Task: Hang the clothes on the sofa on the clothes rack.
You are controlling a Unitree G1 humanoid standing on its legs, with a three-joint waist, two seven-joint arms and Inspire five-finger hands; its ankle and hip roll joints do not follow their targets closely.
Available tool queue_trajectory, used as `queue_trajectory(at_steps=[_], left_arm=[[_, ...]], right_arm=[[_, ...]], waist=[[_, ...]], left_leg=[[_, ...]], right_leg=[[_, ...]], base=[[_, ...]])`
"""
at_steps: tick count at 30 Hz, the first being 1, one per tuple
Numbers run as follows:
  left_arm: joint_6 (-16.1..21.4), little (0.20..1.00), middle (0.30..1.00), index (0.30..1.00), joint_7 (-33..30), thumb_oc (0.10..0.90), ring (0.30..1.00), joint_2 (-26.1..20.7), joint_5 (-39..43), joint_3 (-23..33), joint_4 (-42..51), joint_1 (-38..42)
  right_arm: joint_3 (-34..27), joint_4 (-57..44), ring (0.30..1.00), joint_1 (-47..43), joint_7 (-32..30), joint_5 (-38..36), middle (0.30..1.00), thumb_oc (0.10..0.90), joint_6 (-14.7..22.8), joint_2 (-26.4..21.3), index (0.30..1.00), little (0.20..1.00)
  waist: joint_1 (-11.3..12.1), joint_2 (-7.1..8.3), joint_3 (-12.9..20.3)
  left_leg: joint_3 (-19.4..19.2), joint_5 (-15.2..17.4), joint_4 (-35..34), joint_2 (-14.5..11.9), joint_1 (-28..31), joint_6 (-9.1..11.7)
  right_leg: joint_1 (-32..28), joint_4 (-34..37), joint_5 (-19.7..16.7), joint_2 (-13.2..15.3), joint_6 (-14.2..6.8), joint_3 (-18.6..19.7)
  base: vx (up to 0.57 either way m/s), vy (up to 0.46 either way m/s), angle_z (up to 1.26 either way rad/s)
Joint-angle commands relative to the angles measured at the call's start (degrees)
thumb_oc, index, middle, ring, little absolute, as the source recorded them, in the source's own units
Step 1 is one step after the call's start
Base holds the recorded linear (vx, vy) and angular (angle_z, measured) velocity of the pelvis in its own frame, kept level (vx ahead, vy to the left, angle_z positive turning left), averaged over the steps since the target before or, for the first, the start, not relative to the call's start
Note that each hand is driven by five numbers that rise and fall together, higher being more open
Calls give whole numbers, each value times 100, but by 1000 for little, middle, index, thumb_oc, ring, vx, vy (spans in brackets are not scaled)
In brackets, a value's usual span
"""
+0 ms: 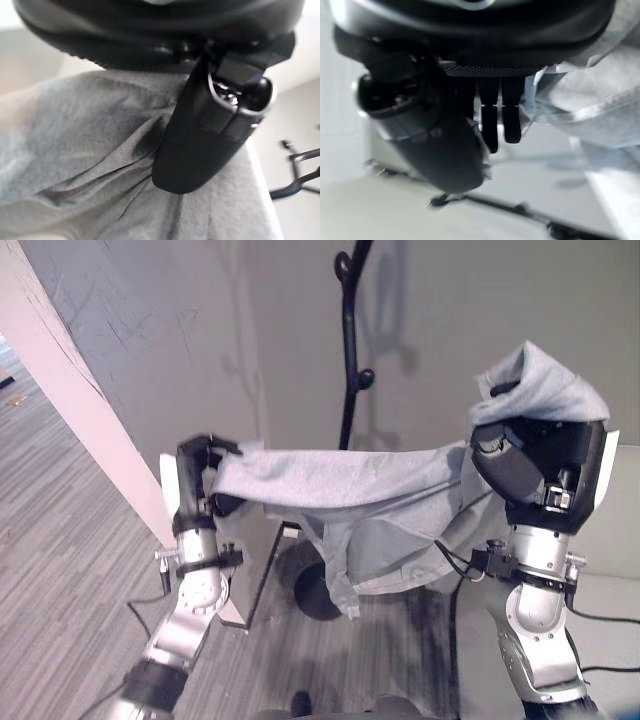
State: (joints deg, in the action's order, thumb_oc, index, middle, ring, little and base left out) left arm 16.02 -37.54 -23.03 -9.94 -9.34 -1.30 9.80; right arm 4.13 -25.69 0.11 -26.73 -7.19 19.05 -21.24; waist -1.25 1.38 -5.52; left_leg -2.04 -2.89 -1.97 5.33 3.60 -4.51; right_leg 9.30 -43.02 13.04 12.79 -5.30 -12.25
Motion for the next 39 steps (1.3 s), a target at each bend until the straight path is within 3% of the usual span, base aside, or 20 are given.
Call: queue_trajectory(at_steps=[1,3,4,6,7,10,15,23,27,28,32,39], left_arm=[[452,300,300,300,-669,400,300,-450,-710,474,504,366],[359,300,300,300,-645,400,300,-675,-1052,433,343,812],[275,300,300,300,-1038,400,300,-577,-892,765,364,722],[190,300,300,300,-1231,400,300,-540,-965,956,259,675],[57,300,300,300,-1689,400,300,-641,-1580,1277,288,948],[-87,300,300,300,-1908,400,300,-886,-1608,1637,482,991],[-221,300,300,300,-2064,400,300,-1130,-1744,2056,763,1171],[-76,300,300,300,-2077,400,300,-1152,-1806,2590,1651,729],[-73,300,300,300,-2172,400,300,-1303,-1907,2819,1782,652],[-140,300,300,300,-2218,400,300,-1563,-1910,2847,1621,795],[-296,300,300,300,-2168,400,300,-2127,-1711,2410,514,1403],[-376,300,300,300,-1545,400,300,-2947,-1276,651,-2048,3001]], right_arm=[[-204,101,300,-764,54,17,300,400,546,-75,300,300],[-5,385,300,-1201,57,173,300,400,593,-425,300,300],[-241,462,300,-1004,-146,196,300,400,470,-402,300,300],[-169,255,300,-824,75,180,300,400,428,-376,300,300],[-337,122,300,-846,61,422,300,400,451,-453,300,300],[-510,168,300,-1215,-149,473,300,400,571,-622,300,300],[-834,-278,300,-1391,-276,831,300,400,580,-668,300,300],[-1138,-746,300,-1088,108,165,300,400,885,-658,300,300],[-1481,-730,300,-951,171,69,300,400,960,-743,300,300],[-1554,-581,300,-1054,121,0,300,400,980,-863,300,300],[-1352,152,300,-1601,-148,97,300,400,852,-1342,300,300],[-152,2033,300,-3078,-108,-111,300,400,541,-2540,300,300]], waist=[[89,106,444],[47,193,481],[35,266,465],[37,279,513],[28,360,648],[96,379,827],[75,310,1023],[22,271,1084],[3,277,1121],[2,271,1149],[-6,256,1182],[-64,237,1127]], left_leg=[[170,352,-38,-343,29,117],[221,505,-116,-414,222,223],[294,522,-74,-424,272,245],[290,582,-62,-447,275,253],[274,607,12,-468,234,338],[334,659,70,-594,219,439],[379,614,-44,-805,254,580],[334,622,-89,-927,315,680],[324,632,-137,-976,351,727],[321,639,-140,-989,353,747],[343,690,-147,-1019,388,772],[312,684,-146,-1035,433,810]], right_leg=[[-348,2568,-1453,-330,-185,299],[-371,3740,-1554,-486,-239,525],[-445,3904,-1901,-454,-349,697],[-508,3973,-1798,-493,-299,744],[-645,4242,-1813,-619,-236,795],[-882,4664,-1891,-739,-199,707],[-989,4802,-1766,-906,-141,624],[-1019,4802,-1681,-1000,-92,608],[-1028,4802,-1632,-1043,-82,595],[-1033,4802,-1621,-1049,-83,588],[-1079,4802,-1562,-1059,-90,583],[-1114,4802,-1573,-1033,-92,561]], base=[[280,-183,44],[325,-213,49],[218,-153,43],[131,-105,44],[152,-85,50],[200,-167,13],[105,-90,2],[42,-24,9],[39,-7,6],[36,3,2],[48,3,4],[5,-5,7]])
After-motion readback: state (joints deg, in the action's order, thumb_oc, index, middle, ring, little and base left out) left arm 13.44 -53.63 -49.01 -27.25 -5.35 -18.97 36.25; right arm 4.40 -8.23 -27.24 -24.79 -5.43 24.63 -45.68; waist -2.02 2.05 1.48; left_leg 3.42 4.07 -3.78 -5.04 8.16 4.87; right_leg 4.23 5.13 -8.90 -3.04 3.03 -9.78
